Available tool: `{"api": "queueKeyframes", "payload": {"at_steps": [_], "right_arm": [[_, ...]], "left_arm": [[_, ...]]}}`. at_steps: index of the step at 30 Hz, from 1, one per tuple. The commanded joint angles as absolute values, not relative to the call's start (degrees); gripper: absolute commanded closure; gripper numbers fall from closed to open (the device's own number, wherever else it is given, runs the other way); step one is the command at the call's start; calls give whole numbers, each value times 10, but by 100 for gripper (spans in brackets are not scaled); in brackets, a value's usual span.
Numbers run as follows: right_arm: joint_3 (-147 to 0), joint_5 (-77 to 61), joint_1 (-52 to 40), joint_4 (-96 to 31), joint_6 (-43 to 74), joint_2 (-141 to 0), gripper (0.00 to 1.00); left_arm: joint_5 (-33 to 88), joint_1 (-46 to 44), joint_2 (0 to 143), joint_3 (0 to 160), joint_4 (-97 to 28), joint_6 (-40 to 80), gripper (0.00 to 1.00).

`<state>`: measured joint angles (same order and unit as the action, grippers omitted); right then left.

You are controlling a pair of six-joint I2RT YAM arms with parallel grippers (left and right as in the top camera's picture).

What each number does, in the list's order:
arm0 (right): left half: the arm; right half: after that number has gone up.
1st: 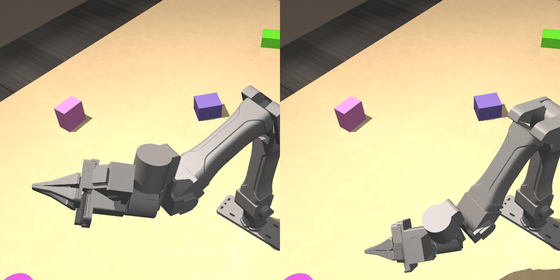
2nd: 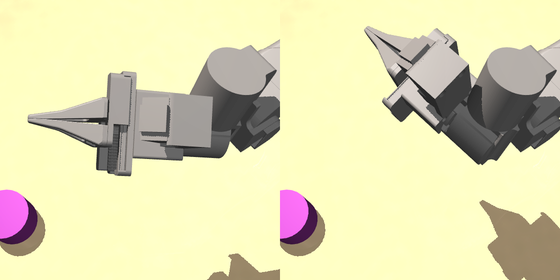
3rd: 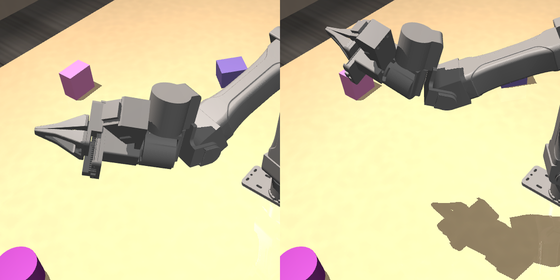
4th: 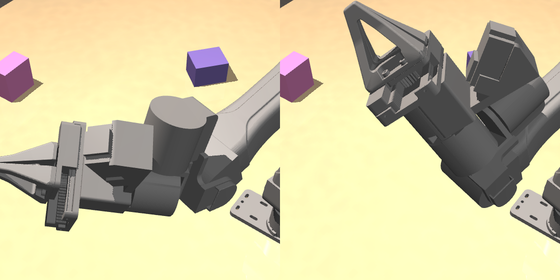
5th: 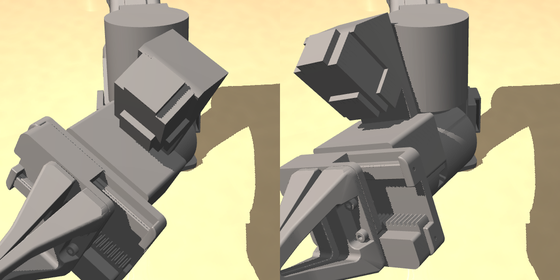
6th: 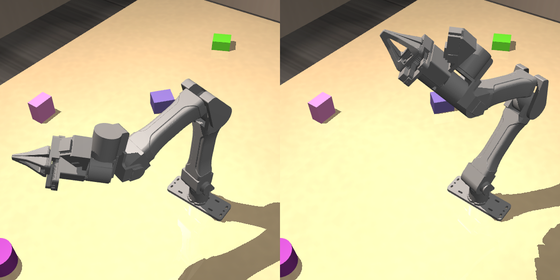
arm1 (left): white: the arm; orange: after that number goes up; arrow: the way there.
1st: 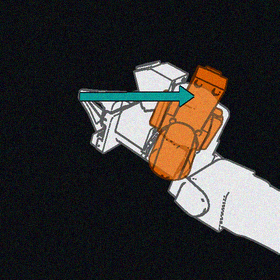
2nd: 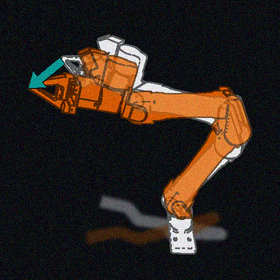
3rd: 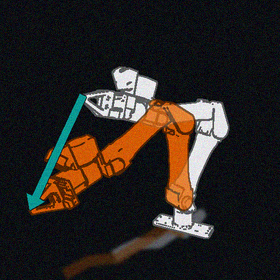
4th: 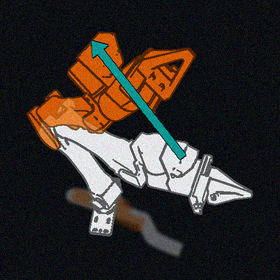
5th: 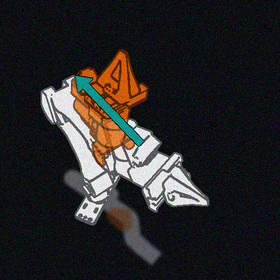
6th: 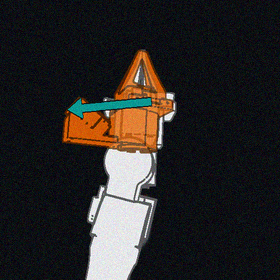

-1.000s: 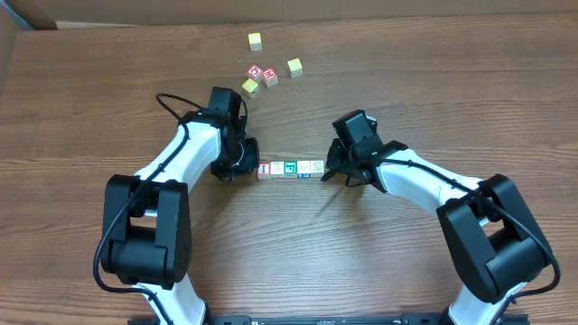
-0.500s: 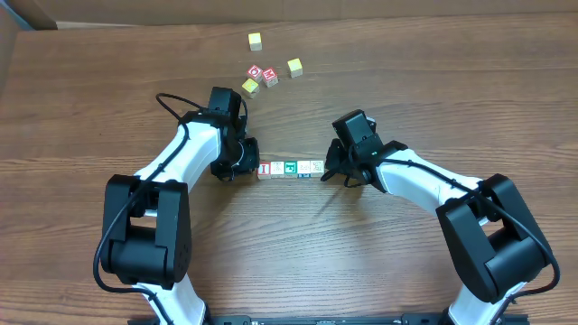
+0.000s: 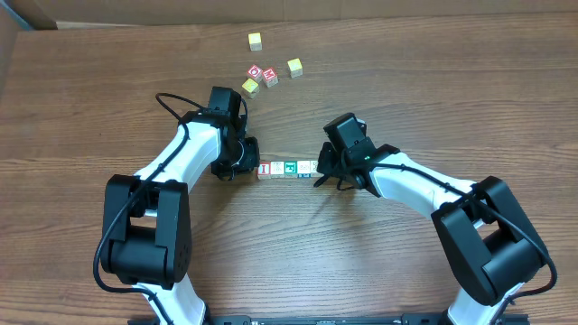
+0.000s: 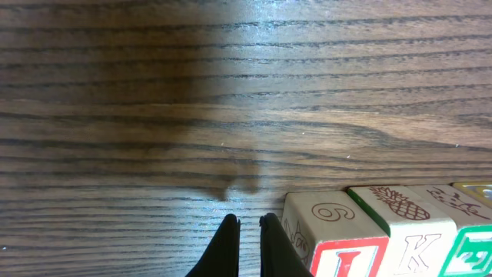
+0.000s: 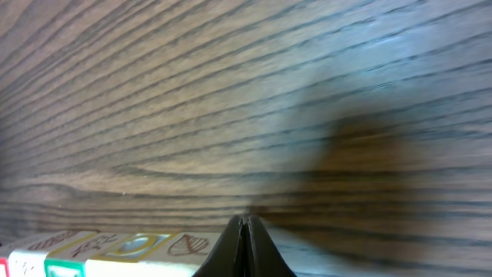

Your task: Flip 5 blocks

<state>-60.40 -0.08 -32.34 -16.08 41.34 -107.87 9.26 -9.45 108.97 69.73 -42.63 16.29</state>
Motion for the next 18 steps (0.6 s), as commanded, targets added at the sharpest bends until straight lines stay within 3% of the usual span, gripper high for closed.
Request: {"api": "queueKeyframes", "payload": {"at_steps": [1, 18], "right_arm": [[-601, -3, -329, -157, 416, -1085, 96], [-601, -3, -329, -170, 416, -1085, 96]], "left_arm": [[95, -98, 1094, 693, -426, 154, 96], [96, -99, 1094, 691, -425, 154, 96]]}}
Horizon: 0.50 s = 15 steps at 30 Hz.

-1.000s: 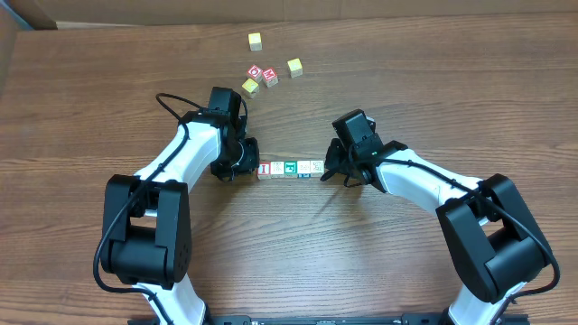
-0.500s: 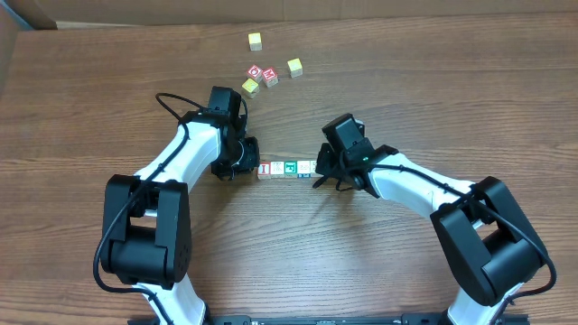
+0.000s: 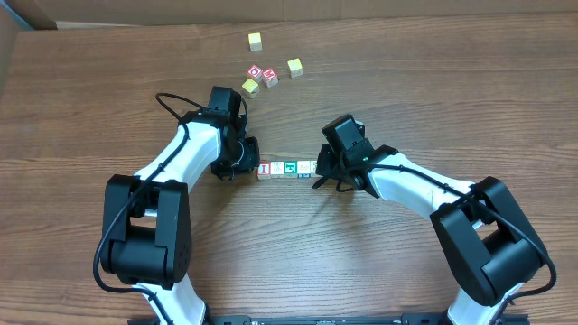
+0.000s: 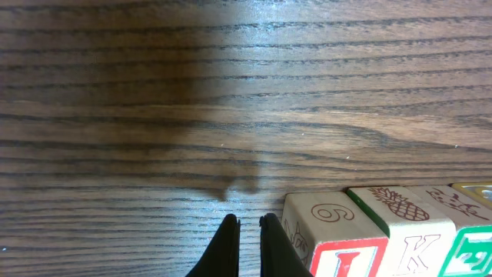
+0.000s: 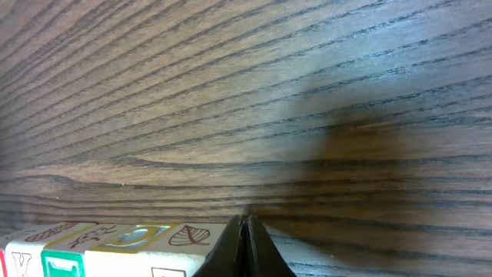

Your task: Flip 5 blocks

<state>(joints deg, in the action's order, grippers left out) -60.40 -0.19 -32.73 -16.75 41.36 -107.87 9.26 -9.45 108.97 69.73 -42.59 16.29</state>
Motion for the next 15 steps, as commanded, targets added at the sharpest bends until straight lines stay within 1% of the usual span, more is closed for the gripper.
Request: {"api": "queueKeyframes", "payload": {"at_steps": [1, 15], "right_arm": [[-601, -3, -329, -170, 416, -1085, 96], [-601, -31, -330, -172, 416, -1085, 96]], "left_arm": [[96, -99, 1094, 691, -426, 154, 96], [86, -122, 1094, 691, -417, 155, 96]]}}
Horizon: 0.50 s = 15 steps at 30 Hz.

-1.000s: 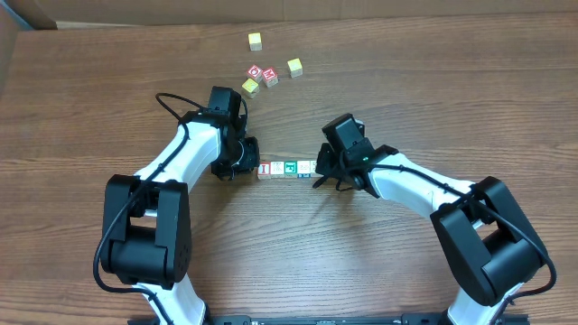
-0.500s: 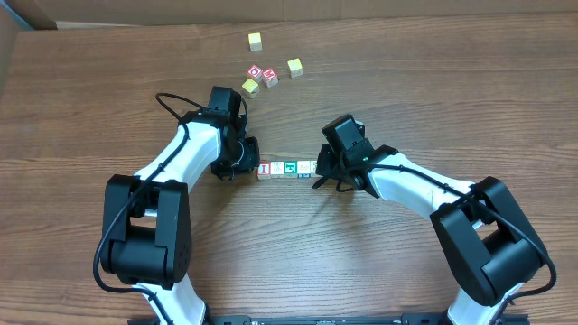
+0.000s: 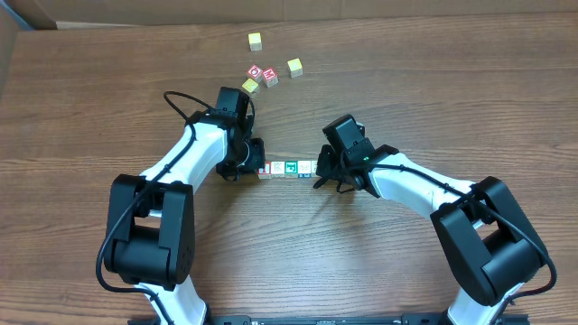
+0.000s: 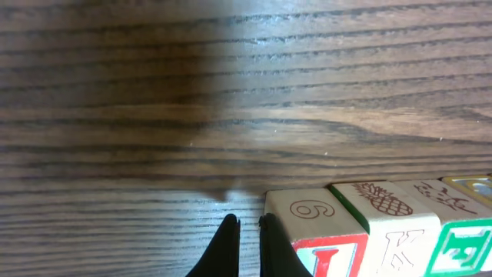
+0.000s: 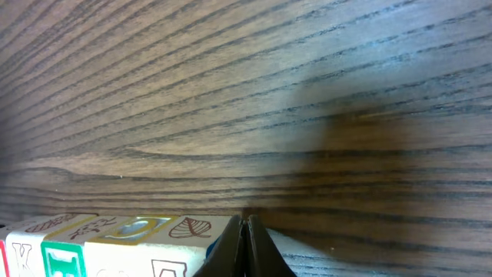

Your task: Flip 5 blocks

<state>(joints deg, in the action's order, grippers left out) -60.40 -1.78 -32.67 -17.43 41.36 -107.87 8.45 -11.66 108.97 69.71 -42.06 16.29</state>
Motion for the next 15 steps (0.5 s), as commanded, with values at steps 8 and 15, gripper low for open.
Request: {"api": "queueKeyframes", "payload": {"at_steps": [8, 15], "right_arm": [[-601, -32, -331, -173, 417, -1085, 96], [-601, -53, -333, -186, 421, -1085, 96]], "left_arm": [[86, -122, 1094, 691, -418, 156, 96], [86, -122, 1094, 691, -415, 156, 96]]}}
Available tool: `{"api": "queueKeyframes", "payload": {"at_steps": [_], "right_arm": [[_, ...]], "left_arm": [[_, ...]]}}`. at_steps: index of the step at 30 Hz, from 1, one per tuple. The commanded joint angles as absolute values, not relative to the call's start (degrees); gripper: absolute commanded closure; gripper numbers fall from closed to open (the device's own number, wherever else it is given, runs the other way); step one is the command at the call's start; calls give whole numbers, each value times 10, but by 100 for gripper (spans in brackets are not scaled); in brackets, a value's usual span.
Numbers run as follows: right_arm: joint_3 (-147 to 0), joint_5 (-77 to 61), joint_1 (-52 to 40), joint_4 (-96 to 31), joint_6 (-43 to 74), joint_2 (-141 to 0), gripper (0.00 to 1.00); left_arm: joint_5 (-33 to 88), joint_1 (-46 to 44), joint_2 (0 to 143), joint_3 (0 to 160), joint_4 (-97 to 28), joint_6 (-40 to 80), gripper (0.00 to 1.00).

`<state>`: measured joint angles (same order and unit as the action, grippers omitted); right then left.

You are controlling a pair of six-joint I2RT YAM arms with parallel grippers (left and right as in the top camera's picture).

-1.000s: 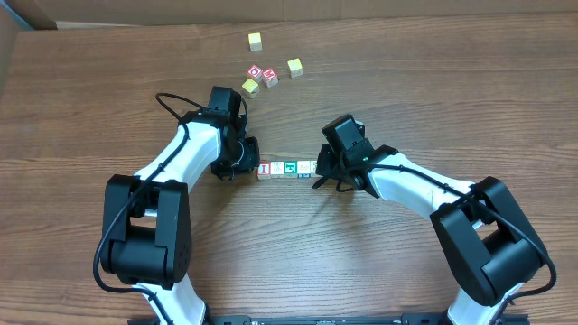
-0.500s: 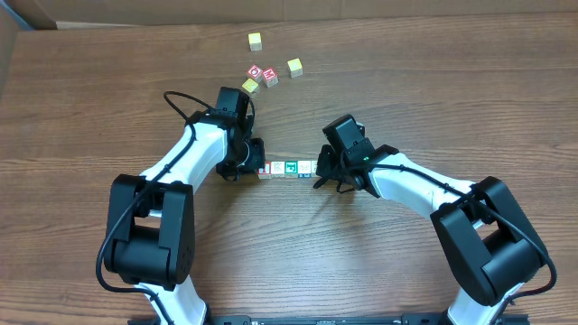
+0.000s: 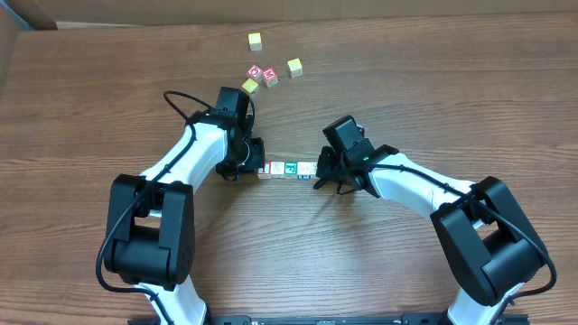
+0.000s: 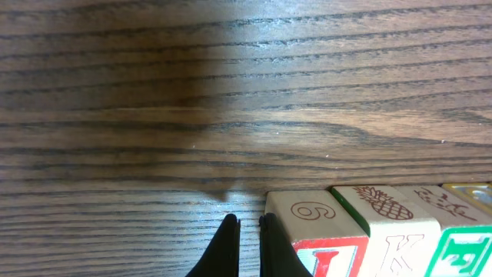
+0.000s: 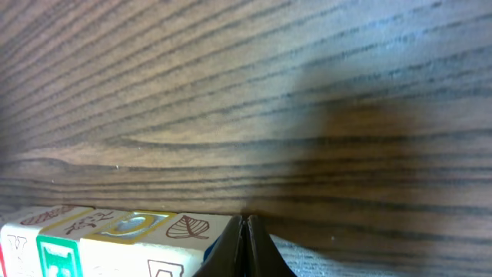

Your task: Flip 5 blocks

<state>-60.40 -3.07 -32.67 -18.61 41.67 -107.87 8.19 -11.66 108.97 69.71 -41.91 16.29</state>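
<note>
A short row of wooden letter blocks (image 3: 287, 168) lies on the table between my two grippers. My left gripper (image 3: 251, 168) is shut with nothing in it, and its right finger (image 4: 270, 250) rests against the row's left end block, marked 6 on top and a red I in front (image 4: 307, 223). The following block shows a pineapple and K (image 4: 388, 215). My right gripper (image 3: 321, 171) is shut and empty, its fingertips (image 5: 246, 238) pressed to the right end block with a leaf drawing (image 5: 187, 228).
Several loose blocks lie at the back of the table: a yellow one (image 3: 256, 41), another yellow one (image 3: 294, 67), two red-faced ones (image 3: 264, 75) and a yellow one (image 3: 250, 87) just behind the left arm. The wooden table (image 3: 433, 99) extends around them.
Both grippers stay shut at the two ends of the row. The wrist views have shifted only slightly, and the blocks lie as before.
At first both shut grippers stood at the ends of the row, the left one with a small gap to the end block. Then the right fingers were nearer the leaf block. Later the left arm had swung in and its finger met the 6 block, as now.
</note>
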Motion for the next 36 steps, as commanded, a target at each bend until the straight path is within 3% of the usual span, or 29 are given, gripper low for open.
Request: {"api": "queueKeyframes", "payload": {"at_steps": [1, 36], "right_arm": [[-601, -53, -334, -188, 422, -1085, 96], [-601, -132, -367, -229, 501, -1085, 96]], "left_arm": [[86, -122, 1094, 691, -414, 156, 96], [86, -135, 1094, 690, -416, 154, 96]]}}
